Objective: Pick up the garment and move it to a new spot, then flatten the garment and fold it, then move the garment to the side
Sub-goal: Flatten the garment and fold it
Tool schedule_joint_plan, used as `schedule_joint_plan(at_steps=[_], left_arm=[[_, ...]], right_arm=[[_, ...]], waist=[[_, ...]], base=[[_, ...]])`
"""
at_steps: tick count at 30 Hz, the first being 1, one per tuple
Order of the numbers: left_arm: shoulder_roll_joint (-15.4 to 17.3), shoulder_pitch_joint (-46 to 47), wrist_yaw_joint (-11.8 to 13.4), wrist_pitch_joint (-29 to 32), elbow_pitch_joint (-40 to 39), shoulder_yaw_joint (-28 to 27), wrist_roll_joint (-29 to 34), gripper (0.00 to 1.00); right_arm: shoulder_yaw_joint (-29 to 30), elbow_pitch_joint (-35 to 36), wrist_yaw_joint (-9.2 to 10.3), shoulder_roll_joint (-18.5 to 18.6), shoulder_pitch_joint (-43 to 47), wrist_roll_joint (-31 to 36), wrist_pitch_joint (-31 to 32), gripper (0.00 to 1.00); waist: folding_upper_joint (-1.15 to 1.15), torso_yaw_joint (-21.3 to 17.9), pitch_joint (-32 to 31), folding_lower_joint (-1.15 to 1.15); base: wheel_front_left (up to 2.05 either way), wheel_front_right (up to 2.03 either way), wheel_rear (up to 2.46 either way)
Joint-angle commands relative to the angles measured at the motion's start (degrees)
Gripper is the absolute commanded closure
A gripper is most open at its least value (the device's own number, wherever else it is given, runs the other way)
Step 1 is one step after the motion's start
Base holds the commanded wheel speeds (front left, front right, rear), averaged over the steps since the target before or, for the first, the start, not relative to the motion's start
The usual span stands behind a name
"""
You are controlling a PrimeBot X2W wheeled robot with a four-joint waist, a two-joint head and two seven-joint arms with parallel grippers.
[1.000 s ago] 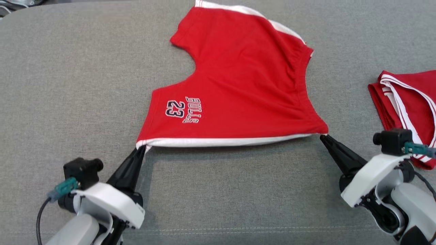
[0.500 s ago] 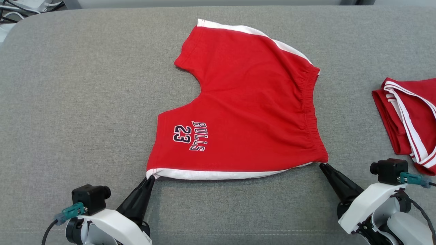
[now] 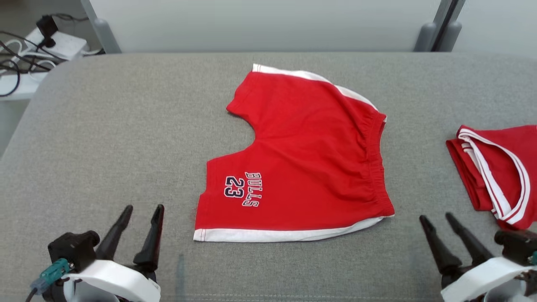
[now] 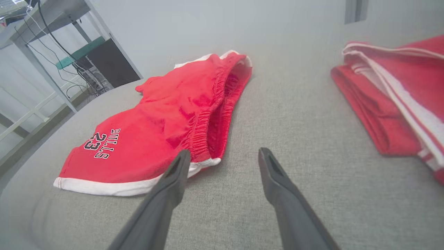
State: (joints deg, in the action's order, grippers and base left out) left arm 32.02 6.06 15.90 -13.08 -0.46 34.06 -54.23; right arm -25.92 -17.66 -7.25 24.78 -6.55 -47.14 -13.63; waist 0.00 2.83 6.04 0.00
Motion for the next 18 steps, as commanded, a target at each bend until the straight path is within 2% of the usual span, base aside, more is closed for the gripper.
schedule_joint_plan(at_steps=[1,5,8,12,18], left_arm=[[2.1,1.6,1.2,-1.0,-1.9,-3.2,2.1,0.00],[1.2,4.0,2.8,-1.8,-2.4,-6.4,7.1,0.00],[0.2,4.7,3.2,-1.8,-1.1,-7.7,8.3,0.00],[-1.6,4.2,1.9,-1.9,1.5,-11.1,12.6,0.00],[-3.5,0.8,-2.0,-1.9,4.1,-16.0,20.5,0.00]], right_arm=[[3.1,1.9,-0.24,-0.7,0.1,4.1,-1.1,0.00],[14.2,6.0,-0.24,-6.9,-0.6,17.7,-1.3,0.00],[17.2,9.6,-0.24,-10.0,-1.1,23.5,-1.3,0.00],[19.0,12.6,-0.24,-13.8,-0.8,30.4,-1.4,0.00],[21.9,10.2,-0.24,-15.6,2.2,36.6,-1.2,0.00]], waist=[[0.00,-0.1,-1.9,0.00],[0.00,-0.4,-3.6,0.00],[0.00,-0.8,-4.6,0.00],[0.00,-1.5,-6.2,0.00],[0.00,-1.3,-7.6,0.00]], base=[[0.00,0.00,0.00],[0.00,0.00,0.00],[0.00,0.00,0.00],[0.00,0.00,0.00],[0.00,0.00,0.00]])
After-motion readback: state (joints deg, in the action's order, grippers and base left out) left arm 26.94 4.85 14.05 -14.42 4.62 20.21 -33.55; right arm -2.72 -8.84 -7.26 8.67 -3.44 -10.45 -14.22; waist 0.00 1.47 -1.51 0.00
